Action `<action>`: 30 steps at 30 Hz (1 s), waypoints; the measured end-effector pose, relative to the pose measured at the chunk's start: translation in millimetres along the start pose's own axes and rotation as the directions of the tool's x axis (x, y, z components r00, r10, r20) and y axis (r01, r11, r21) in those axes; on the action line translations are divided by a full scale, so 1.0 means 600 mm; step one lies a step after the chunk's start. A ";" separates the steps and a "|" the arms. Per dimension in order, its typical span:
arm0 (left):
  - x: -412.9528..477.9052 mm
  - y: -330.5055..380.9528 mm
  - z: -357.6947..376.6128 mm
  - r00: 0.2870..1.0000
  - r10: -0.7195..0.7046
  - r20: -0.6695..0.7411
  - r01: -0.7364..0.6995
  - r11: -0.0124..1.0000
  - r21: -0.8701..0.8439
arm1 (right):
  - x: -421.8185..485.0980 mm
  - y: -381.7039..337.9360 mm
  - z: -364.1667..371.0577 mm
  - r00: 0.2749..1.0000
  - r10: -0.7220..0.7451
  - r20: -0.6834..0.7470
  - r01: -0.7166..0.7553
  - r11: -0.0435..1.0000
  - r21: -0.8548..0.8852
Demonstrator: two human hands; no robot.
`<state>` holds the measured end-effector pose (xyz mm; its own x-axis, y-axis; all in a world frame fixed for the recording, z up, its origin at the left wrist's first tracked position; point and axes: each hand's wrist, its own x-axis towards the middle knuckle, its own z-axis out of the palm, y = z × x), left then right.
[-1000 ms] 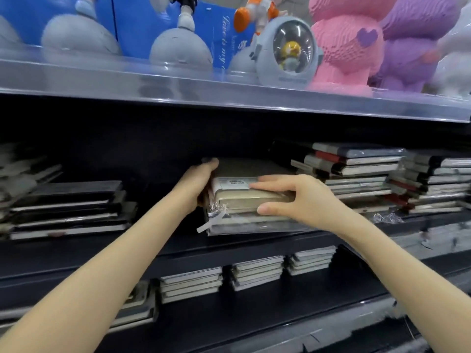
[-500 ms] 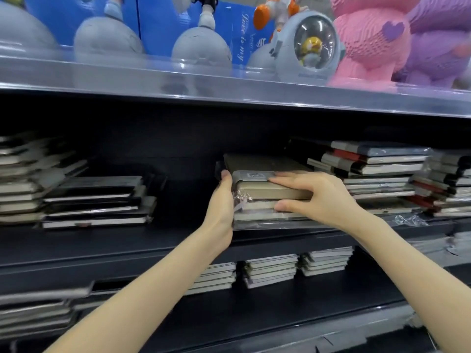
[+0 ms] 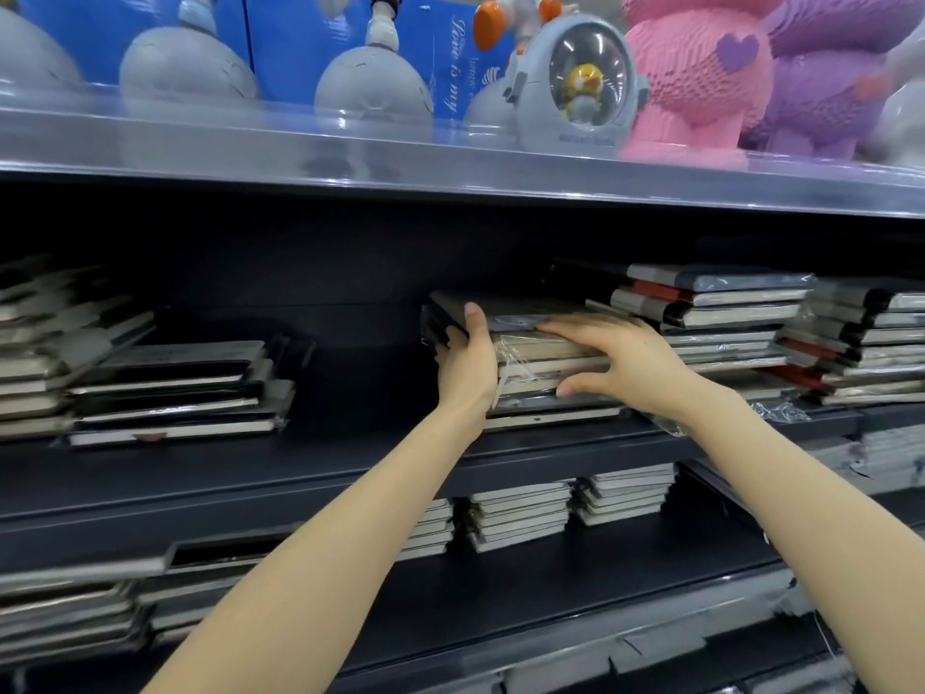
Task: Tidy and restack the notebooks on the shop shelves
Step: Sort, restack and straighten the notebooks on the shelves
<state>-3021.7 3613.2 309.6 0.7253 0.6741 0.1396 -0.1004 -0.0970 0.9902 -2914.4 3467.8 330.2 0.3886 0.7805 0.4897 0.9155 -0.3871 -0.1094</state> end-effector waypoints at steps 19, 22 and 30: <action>0.042 -0.004 0.014 0.960 0.279 0.000 -0.276 0.949 0.153 | 0.000 0.028 0.042 0.990 -0.053 -0.133 0.035 0.990 -0.135; 0.031 0.000 0.011 0.968 0.253 0.000 -0.252 0.963 0.094 | -0.002 0.025 0.040 0.989 -0.055 -0.138 0.035 0.989 -0.147; -0.065 -0.025 -0.127 0.907 0.414 -0.078 -0.338 0.826 0.450 | -0.027 -0.100 0.086 0.899 -0.252 -0.359 0.144 0.942 -0.302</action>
<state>-3100.2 3644.2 289.7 0.5633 0.6283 0.5366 -0.0217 -0.6379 0.7698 -2970.0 3503.7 284.5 0.0810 0.6227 0.7783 0.8870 -0.4011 0.2286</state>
